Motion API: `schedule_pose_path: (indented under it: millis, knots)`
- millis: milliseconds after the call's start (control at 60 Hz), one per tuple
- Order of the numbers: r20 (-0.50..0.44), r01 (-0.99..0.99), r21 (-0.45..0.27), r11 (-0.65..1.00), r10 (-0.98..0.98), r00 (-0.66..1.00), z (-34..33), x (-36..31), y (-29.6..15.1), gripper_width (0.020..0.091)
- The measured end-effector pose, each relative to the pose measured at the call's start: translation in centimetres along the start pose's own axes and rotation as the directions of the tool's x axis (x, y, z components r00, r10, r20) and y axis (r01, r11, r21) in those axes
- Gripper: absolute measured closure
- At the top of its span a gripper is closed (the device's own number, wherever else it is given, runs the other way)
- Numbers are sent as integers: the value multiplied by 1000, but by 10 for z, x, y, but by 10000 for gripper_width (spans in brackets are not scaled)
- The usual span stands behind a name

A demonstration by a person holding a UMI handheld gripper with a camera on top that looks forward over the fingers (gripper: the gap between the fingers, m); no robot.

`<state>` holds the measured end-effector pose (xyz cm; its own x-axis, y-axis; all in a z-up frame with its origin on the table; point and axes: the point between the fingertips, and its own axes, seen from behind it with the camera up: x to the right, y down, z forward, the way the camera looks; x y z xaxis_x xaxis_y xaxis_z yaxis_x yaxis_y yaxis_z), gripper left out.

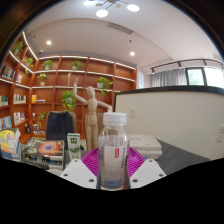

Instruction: Pour water

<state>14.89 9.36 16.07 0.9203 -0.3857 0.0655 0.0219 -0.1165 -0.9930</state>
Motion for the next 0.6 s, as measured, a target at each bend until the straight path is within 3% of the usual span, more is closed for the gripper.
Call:
schedule_pose_path:
  millis: [167,383,600]
  knots:
    - [-8,4,-33,999,-4,1000,26,12,32,747]
    - [-8,8,-15,1000,-8,1000,35,16,48,747]
    - [-15,-72,13,997,72,997,34,23,48,607]
